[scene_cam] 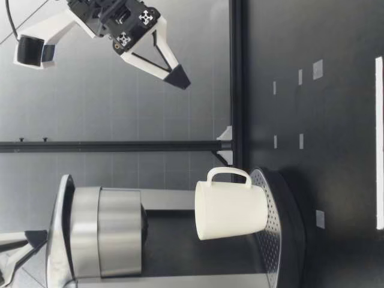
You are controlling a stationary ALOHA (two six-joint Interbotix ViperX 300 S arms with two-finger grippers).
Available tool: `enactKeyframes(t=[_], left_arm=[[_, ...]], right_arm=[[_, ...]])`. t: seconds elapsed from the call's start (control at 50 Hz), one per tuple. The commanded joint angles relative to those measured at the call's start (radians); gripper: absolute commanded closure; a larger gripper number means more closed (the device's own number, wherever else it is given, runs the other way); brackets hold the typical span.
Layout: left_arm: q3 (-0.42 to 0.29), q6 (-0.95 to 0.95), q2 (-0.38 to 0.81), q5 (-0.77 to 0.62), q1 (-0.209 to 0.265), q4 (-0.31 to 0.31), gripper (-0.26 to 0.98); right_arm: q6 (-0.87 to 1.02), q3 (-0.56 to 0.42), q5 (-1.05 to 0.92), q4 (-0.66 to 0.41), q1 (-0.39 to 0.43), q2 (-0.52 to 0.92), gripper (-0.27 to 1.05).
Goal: Place the coffee capsule inside the capsule container, then place the cup onto the center of the cup tray.
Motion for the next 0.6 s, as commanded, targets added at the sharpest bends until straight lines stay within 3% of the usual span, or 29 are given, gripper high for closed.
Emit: enactKeyframes(t=[0.0, 0.58], left_arm=[[0.006, -0.002, 0.006, 0.002, 0.015, 0.003, 0.55], [0.049, -0.003, 0.064, 0.008, 0.015, -0.005, 0.55]], right_arm=[[0.0, -0.011, -0.008, 0.003, 0.005, -0.021, 0.32], [0.002, 0.003, -0.008, 0.003, 0.005, -0.023, 0.32]])
